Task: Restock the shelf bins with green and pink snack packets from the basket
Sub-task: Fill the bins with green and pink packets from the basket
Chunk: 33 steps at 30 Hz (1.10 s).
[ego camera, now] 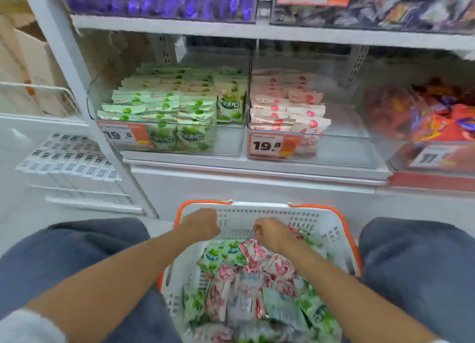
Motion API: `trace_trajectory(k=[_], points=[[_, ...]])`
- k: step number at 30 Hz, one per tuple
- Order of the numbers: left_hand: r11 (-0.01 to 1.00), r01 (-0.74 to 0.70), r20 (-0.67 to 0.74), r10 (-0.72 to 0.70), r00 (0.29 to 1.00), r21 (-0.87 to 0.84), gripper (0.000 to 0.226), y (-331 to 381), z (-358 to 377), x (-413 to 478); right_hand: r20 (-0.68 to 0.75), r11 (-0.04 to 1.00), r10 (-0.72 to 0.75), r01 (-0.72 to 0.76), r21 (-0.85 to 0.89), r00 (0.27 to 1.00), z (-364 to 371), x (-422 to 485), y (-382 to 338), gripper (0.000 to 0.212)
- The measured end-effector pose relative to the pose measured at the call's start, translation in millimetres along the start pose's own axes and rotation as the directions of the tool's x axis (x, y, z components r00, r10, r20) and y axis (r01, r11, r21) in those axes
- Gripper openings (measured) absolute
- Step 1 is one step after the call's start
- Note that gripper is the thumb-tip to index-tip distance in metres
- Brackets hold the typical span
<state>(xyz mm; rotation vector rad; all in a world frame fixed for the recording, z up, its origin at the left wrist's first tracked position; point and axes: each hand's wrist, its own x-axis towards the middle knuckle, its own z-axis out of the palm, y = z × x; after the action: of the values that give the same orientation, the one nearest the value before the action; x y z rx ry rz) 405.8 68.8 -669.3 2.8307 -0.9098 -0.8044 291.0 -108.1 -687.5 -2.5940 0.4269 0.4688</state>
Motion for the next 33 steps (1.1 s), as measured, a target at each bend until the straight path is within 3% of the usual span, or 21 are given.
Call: trace_trajectory(k=[4, 8, 13, 15, 21, 25, 28, 31, 33], points=[[0.996, 0.086, 0.125, -0.088, 0.988, 0.016, 0.015, -18, 38, 22, 0.176, 0.995, 0.090, -0.097, 0.035, 0.980, 57, 16, 36, 0.022], [0.977, 0.211, 0.163, -0.204, 0.965, -0.030, 0.017, -40, 80, 44, 0.269, 0.977, 0.060, -0.112, 0.182, 0.961, 102, 37, 33, 0.022], [0.940, 0.338, 0.221, -0.320, 0.921, -0.049, 0.033, -58, 141, 66, 0.269, 0.956, 0.071, -0.143, 0.257, 0.961, 130, 41, 28, 0.013], [0.947, 0.316, 0.233, -0.295, 0.927, -0.059, 0.035, -58, 159, 74, 0.261, 0.947, 0.079, -0.155, 0.282, 0.962, 135, 41, 31, 0.012], [0.925, 0.362, 0.268, -0.322, 0.908, -0.116, 0.033, -66, 206, 95, 0.278, 0.918, 0.124, -0.216, 0.333, 0.953, 136, 39, 44, 0.024], [0.939, 0.305, 0.235, -0.264, 0.935, -0.159, 0.052, -50, 185, 90, 0.260, 0.914, 0.137, -0.223, 0.339, 0.956, 125, 38, 49, 0.027], [0.929, 0.226, 0.205, -0.170, 0.964, -0.293, 0.045, -36, 149, 87, 0.173, 0.922, 0.117, -0.171, 0.348, 0.978, 97, 38, 42, 0.034], [0.938, 0.022, 0.156, 0.034, 0.987, -0.347, 0.046, -14, 91, 70, 0.138, 0.922, 0.010, -0.062, 0.381, 0.990, 46, 30, 21, 0.073], [0.948, -0.106, 0.115, 0.147, 0.982, -0.301, 0.033, 1, 50, 49, 0.207, 0.923, -0.049, -0.035, 0.384, 0.977, 10, 23, 6, 0.079]])
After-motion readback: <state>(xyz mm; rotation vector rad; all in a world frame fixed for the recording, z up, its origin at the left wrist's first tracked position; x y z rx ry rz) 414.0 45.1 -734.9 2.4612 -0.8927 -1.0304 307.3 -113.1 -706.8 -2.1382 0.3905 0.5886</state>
